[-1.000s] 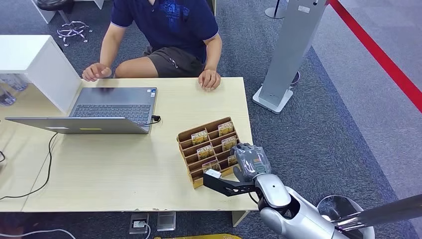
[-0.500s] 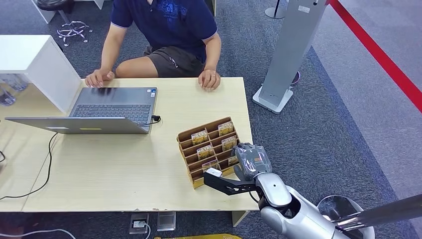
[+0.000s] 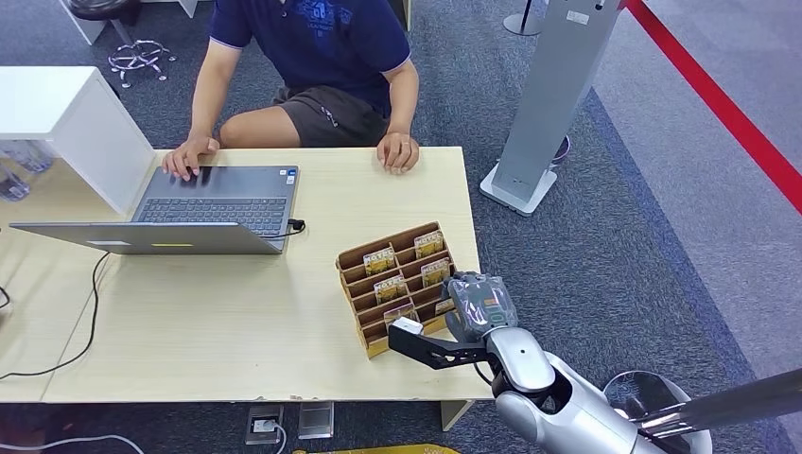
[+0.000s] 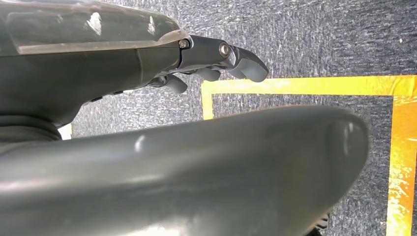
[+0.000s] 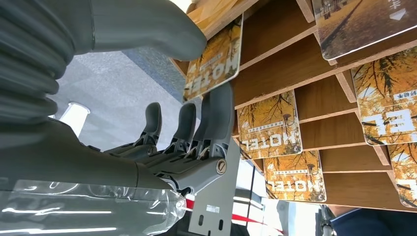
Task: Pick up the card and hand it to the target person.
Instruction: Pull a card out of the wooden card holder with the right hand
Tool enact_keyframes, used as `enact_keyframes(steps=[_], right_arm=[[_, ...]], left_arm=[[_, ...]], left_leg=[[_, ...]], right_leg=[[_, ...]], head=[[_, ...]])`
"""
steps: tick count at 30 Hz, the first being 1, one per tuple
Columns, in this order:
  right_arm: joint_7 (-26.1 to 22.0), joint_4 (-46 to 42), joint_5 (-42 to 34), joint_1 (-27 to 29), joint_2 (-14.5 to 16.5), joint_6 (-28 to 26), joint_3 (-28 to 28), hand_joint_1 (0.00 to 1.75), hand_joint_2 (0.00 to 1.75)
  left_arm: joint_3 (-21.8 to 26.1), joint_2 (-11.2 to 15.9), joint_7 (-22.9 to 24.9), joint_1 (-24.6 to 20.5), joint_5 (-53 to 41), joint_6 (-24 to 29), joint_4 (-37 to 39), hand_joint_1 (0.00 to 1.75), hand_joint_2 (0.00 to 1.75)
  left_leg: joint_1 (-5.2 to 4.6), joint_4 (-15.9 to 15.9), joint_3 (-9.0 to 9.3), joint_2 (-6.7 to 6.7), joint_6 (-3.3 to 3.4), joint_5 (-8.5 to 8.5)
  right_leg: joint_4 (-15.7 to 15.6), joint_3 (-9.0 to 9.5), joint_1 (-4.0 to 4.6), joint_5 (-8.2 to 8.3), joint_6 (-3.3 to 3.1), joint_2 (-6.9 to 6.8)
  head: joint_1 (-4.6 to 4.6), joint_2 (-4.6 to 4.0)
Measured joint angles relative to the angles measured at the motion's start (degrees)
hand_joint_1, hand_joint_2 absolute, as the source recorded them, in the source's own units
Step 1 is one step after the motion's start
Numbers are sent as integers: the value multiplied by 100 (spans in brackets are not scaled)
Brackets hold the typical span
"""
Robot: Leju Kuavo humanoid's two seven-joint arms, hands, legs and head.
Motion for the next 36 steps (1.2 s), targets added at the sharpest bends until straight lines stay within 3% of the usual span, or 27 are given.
enact_keyframes(steps=[18,21,28,36], right_arm=[[-32,0,-20,84,0,15,0,104,175],[-48,0,-53,87,0,15,0,119,175],[-70,0,-63,94,0,14,-2,172,175],[-82,-2,-68,86,0,12,-4,175,175]], left_arm=[[0,0,-4,0,-7,2,1,0,0],[-1,0,-4,0,-10,2,0,0,0],[-2,0,-8,0,-15,2,0,0,0],[-2,0,-9,0,-15,3,-1,0,0]], left_leg=[[0,0,0,0,0,0],[0,0,0,0,0,0],[0,0,0,0,0,0],[0,0,2,0,0,0]], right_leg=[[0,0,0,0,0,0],[0,0,0,0,0,0],[0,0,0,0,0,0],[0,3,0,0,0,0]], head=[[1,1],[2,1],[1,0],[2,1]])
